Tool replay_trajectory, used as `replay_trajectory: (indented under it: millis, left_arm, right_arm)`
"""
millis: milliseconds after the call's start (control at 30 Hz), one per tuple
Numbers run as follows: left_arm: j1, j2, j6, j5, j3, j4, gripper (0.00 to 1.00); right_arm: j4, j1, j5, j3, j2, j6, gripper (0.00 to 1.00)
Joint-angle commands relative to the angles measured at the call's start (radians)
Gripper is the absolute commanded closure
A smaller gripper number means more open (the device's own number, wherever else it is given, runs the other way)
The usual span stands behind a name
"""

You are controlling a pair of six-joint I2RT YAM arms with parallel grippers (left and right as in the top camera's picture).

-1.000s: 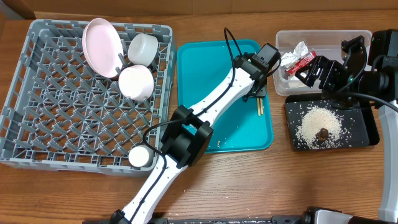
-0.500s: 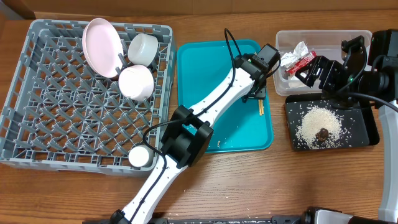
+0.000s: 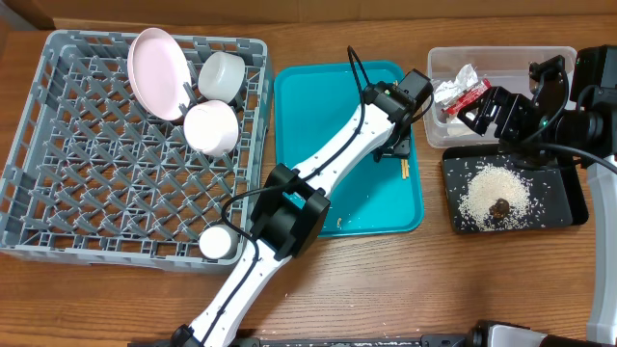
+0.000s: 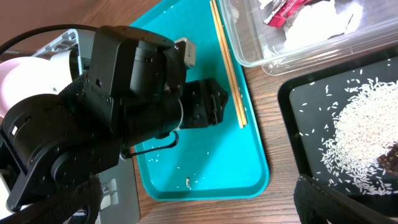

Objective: Sort waste into correct bins and load items into the dishwasher
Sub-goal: 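Lower and close the left gripper on the chopsticks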

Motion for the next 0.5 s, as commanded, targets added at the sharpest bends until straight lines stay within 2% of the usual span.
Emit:
replay_trajectory:
  millis: [0,467]
  left_arm:
    - [0.000,0.043,0.008,0.039,0.048,-0.009,0.35]
    - [-0.018,0.043,0.009,0.035,0.053,0.021,0.35]
  right_arm:
    - [0.002,-0.003,0.004,0.005,0.002,-0.004,0.00]
    - [0.002,-0.003,0.004,0.005,0.002,-0.004,0.00]
